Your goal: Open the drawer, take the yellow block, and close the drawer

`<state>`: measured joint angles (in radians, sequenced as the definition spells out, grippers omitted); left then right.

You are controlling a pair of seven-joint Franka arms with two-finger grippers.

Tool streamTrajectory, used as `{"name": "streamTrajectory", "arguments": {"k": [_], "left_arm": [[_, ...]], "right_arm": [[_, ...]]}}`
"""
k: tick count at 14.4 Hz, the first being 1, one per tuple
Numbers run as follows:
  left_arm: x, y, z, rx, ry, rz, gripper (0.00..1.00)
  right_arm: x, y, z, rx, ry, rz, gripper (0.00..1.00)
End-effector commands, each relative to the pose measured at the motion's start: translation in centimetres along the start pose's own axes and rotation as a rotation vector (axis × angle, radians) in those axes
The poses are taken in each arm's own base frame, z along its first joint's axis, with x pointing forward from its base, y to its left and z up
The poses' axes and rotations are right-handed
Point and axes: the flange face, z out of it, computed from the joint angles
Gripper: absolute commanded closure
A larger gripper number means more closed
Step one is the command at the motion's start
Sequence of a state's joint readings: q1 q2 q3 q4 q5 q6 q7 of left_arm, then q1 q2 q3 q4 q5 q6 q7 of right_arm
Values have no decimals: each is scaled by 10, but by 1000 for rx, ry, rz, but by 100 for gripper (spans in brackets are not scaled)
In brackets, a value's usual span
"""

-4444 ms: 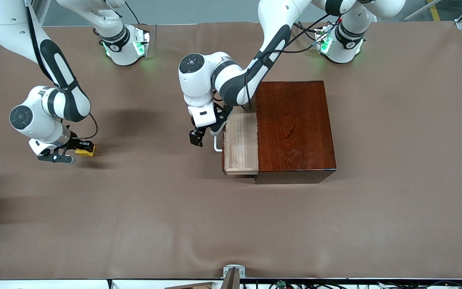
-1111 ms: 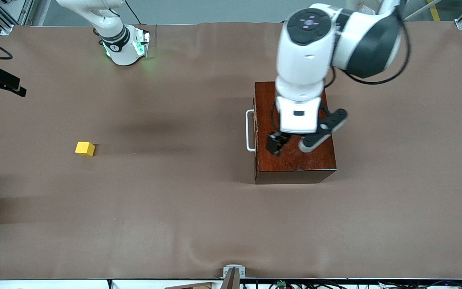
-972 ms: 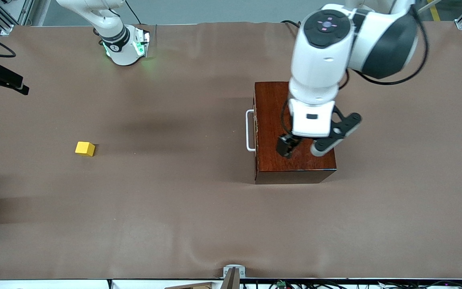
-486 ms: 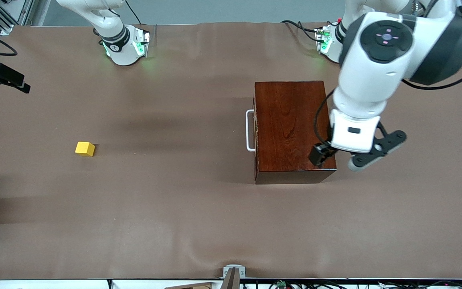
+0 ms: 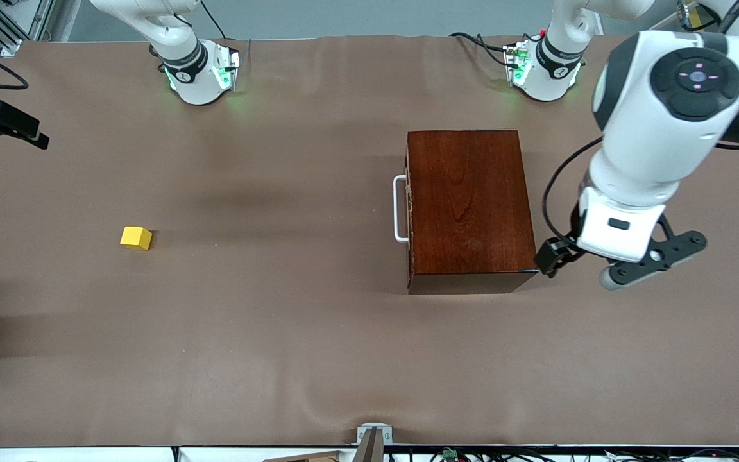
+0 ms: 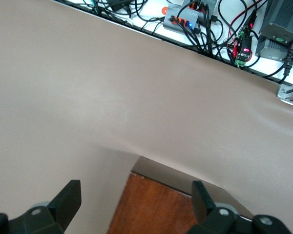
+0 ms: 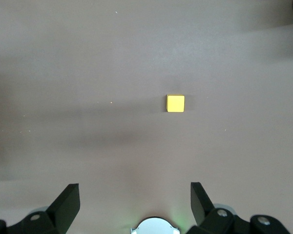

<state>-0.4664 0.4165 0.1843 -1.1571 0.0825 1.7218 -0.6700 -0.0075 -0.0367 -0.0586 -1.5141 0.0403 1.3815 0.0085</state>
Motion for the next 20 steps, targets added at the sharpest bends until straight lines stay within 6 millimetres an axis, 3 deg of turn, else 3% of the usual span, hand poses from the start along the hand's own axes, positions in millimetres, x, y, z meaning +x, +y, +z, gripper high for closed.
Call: {"name": "streamTrajectory", "arguments": {"k": [1, 4, 10, 20], "left_arm": [[5, -23, -8, -8, -25, 63, 0], [19, -51, -16, -4, -25, 116, 0], [30, -86, -24, -5, -58, 187, 0], [37, -112, -34, -6, -62, 262, 0]], "right_arm": [[-7, -1, -2, 0, 2, 13, 0], [-8, -2, -1, 1, -2, 13, 0], [-8, -4, -1, 1, -7, 8, 0], [-8, -4, -2, 1, -4, 9, 0]]}}
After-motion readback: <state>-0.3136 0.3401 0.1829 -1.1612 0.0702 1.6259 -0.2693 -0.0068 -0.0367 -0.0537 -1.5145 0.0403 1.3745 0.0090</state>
